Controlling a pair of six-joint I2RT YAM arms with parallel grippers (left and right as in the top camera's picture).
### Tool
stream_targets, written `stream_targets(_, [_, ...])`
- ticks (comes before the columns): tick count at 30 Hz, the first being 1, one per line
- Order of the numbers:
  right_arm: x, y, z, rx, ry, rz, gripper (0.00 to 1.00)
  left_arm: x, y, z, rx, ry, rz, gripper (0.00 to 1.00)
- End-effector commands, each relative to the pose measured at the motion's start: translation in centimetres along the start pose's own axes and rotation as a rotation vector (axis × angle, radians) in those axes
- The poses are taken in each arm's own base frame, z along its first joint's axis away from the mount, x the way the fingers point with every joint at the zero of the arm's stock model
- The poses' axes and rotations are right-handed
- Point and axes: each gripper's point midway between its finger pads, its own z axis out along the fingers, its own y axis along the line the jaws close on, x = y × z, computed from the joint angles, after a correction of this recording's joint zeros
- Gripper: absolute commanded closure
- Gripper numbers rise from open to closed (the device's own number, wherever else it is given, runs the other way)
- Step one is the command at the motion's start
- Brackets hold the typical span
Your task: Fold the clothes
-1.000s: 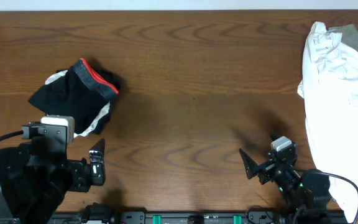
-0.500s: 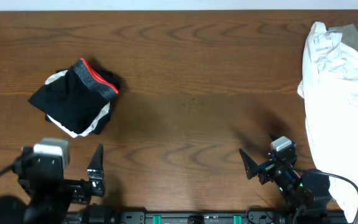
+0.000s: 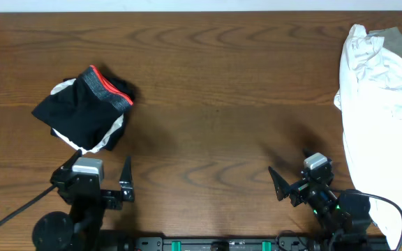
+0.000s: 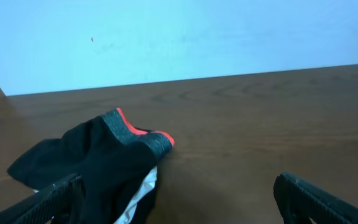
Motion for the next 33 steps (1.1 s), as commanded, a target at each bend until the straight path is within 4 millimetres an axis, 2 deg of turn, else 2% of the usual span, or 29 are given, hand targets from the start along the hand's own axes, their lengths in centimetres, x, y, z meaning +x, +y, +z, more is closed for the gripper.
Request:
stream_targets(1, [0.0, 0.3, 0.0, -0.014, -0.003, -0.014, 0.01, 0.8, 0.1, 0.4, -0.006, -0.038, 0.016, 0.02])
stream_targets(15, [0.0, 0.3, 0.0, -0.014, -0.003, -0.015, 0.01, 6.3, -0.1, 4.0, 0.011, -0.045, 0.014, 0.02])
stream_targets(26, [0.0, 0.3, 0.0, -0.014, -0.003, -0.015, 0.01, 11.5, -0.1, 6.2, 0.017, 0.066, 0.002, 0.02])
stream_targets(32, [0.0, 0.3, 0.0, -0.014, -0.003, -0.015, 0.01, 15.0, -0.2, 7.2, 0.021, 0.144, -0.015, 0.02])
stream_targets(33, [0.0, 0.3, 0.0, -0.014, -0.003, -0.014, 0.01, 14.9, -0.2, 7.2, 0.021, 0.14, -0.017, 0.02])
